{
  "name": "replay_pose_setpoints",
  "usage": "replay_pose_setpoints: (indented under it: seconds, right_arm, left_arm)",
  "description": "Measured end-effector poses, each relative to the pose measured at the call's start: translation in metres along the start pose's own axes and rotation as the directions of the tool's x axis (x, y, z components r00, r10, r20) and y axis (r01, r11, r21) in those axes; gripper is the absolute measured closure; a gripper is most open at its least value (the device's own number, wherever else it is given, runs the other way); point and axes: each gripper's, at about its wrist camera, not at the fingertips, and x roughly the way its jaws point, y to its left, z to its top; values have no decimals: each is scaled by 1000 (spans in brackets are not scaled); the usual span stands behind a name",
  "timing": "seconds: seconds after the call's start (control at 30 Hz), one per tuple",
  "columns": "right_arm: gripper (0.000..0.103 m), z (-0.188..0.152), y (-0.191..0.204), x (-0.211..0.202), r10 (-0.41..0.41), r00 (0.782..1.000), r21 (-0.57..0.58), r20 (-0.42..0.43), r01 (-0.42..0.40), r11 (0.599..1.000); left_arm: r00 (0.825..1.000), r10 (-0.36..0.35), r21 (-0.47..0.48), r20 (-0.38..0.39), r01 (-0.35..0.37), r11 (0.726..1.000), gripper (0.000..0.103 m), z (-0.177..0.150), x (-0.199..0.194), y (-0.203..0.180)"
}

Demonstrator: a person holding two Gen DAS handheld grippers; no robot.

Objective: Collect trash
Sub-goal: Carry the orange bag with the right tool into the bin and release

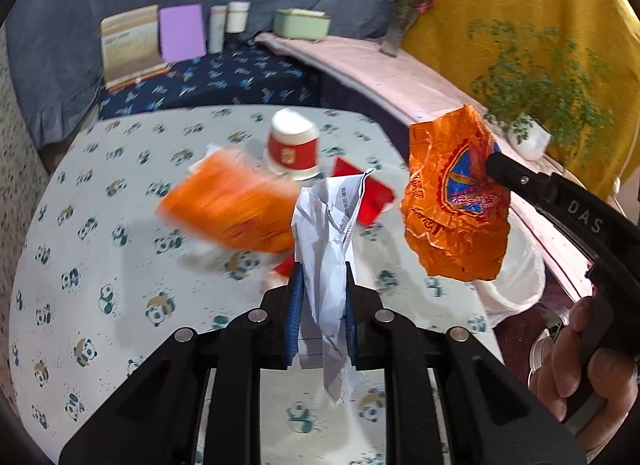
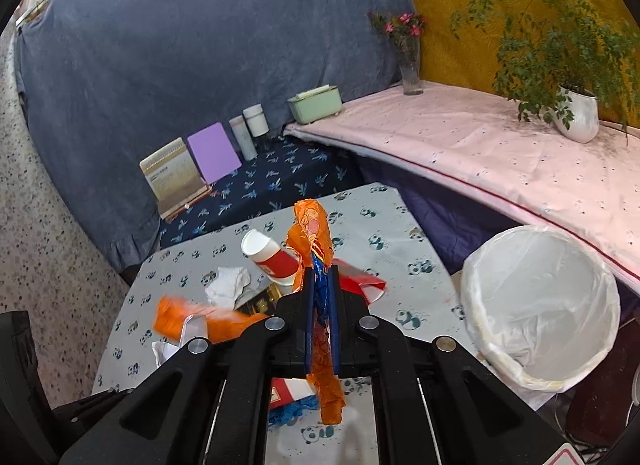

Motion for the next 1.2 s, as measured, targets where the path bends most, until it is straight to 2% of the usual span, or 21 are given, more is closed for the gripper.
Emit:
replay_pose_setpoints:
  seconds: [0.27,0.6,0.83,1.2]
  right_arm:
    - [97,5,-43,-31,-43,997,54,62,39,998]
    - [97,1,-113,-53,-139,987,153,85,125,980]
    - [97,-2,-165,-60,-213,973,220,83,191,957]
    - [97,-10,-222,-49,-277,960,296,35,255,921]
  left_arm:
    - [999,-36,85,19,34,996,85,3,-5,-48]
    - [997,-72,191,-6,72,979,85,7,15,-112]
    - [994,-103,264,-40,110,958,85,10,39,-159]
    - [982,-158,362,-101,184,914,85,12,79,-223]
